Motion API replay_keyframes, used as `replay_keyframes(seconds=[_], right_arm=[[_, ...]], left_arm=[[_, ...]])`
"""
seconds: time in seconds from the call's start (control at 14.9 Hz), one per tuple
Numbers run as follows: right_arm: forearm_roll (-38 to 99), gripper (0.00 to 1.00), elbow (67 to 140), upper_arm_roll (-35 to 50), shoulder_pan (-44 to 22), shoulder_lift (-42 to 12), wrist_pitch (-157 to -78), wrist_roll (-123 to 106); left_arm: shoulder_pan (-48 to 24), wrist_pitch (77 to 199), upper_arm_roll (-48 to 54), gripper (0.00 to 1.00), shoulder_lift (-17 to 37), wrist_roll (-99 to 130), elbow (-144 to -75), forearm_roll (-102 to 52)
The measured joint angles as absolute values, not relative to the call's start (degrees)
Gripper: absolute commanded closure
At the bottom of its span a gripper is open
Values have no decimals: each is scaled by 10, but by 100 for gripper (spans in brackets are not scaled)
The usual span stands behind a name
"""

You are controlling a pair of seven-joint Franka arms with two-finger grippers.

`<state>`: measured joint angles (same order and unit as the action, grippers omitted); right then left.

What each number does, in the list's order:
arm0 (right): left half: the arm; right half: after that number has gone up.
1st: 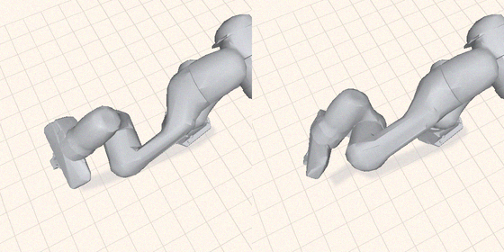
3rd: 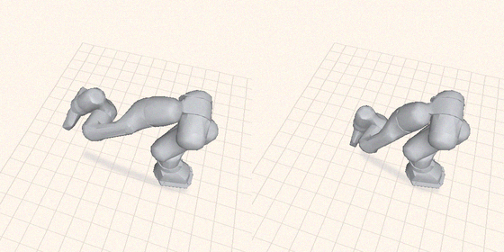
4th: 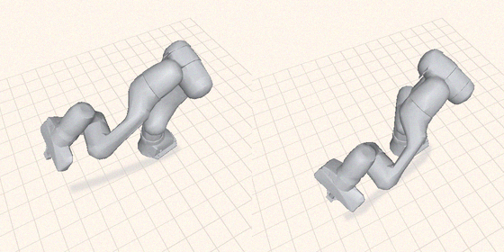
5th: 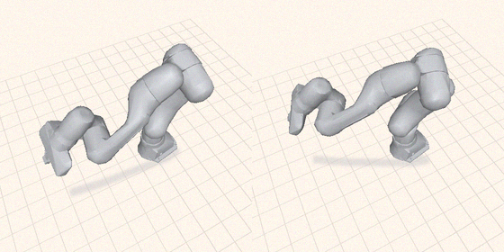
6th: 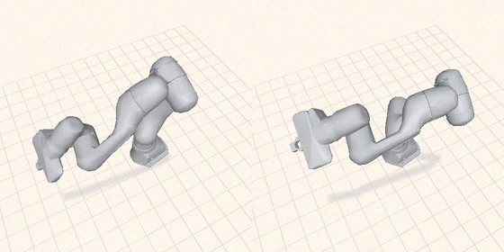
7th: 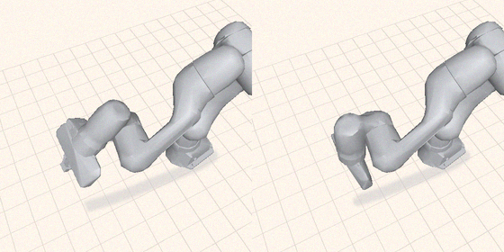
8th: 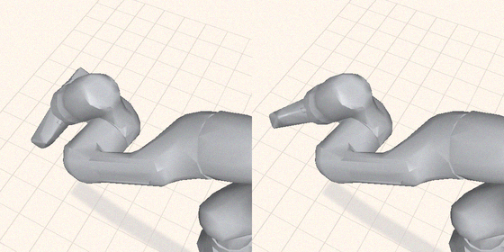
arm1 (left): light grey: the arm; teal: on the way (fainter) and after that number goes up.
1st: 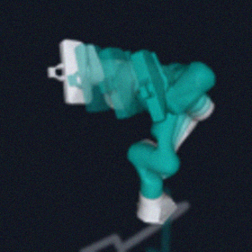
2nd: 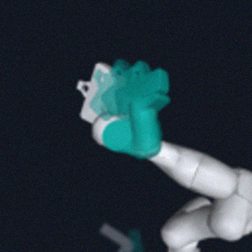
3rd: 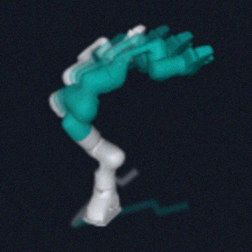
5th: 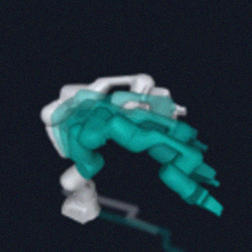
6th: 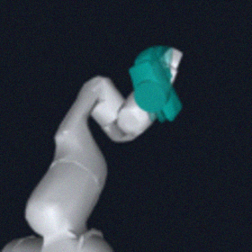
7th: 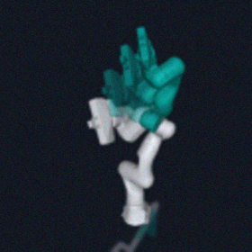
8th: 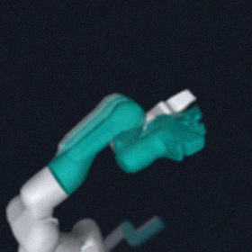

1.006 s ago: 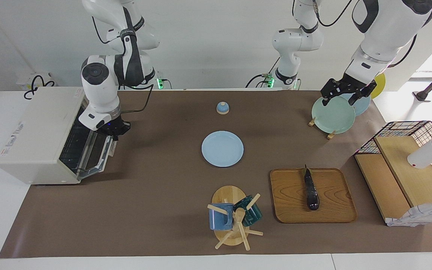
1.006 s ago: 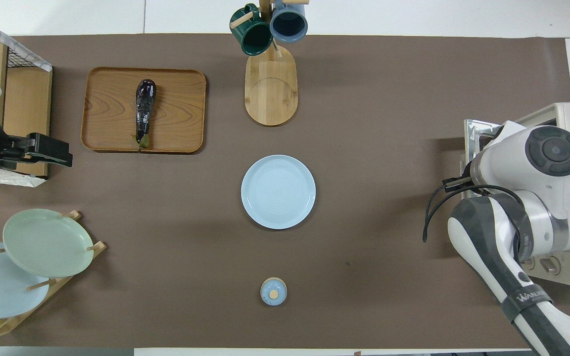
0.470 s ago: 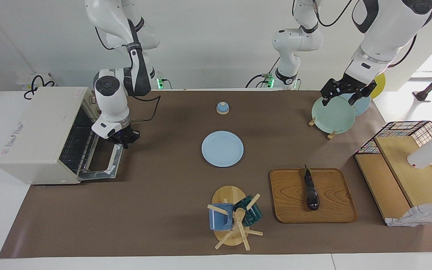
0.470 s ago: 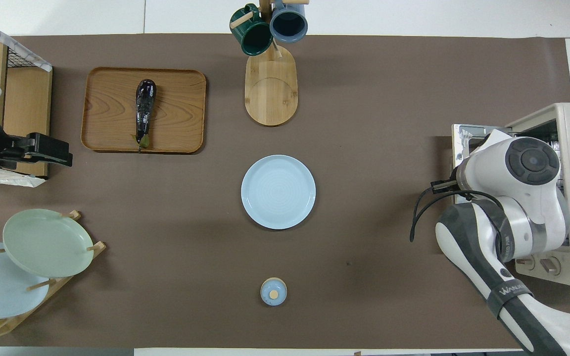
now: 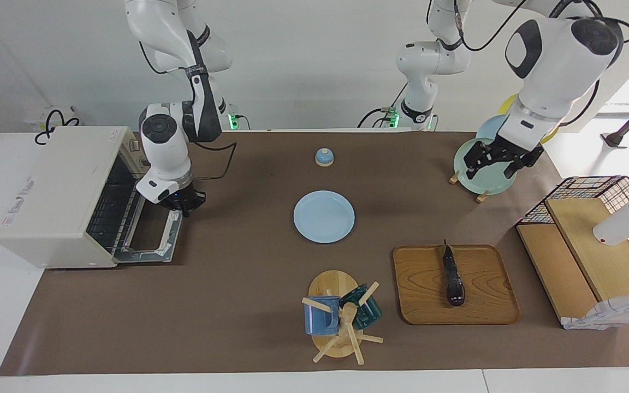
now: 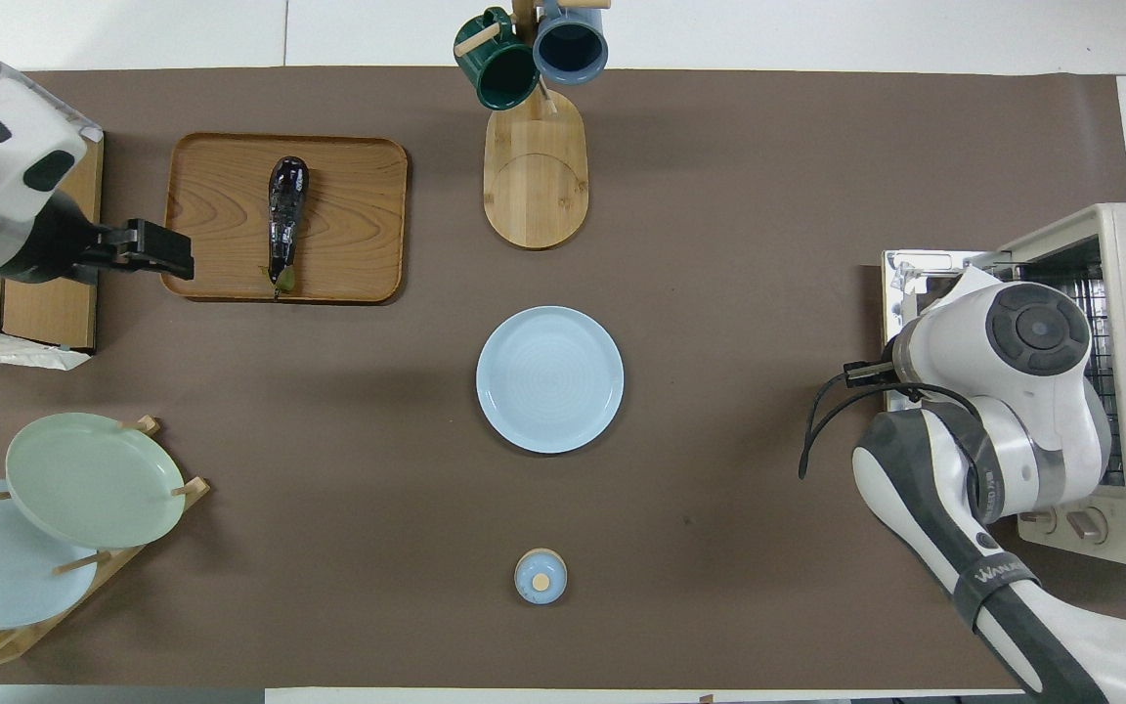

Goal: Put eggplant into oven
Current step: 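Pull the oven door open with the right gripper while the left gripper reaches the eggplant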

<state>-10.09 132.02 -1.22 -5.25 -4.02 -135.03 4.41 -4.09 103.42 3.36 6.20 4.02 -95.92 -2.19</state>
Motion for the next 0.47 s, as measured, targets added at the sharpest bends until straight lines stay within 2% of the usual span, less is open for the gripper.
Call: replay_keyframes(seconds=[0.34,0.47], right_arm=[[-101,100,1334,-15,-63,-45,-1373,68],[-90,100,1309,-14,-84,-44,-1338,89]], left_arm=[[-39,1167,33,0,190,-31,-958,-22],[-39,1214,33,0,221,-42,-956,-23]])
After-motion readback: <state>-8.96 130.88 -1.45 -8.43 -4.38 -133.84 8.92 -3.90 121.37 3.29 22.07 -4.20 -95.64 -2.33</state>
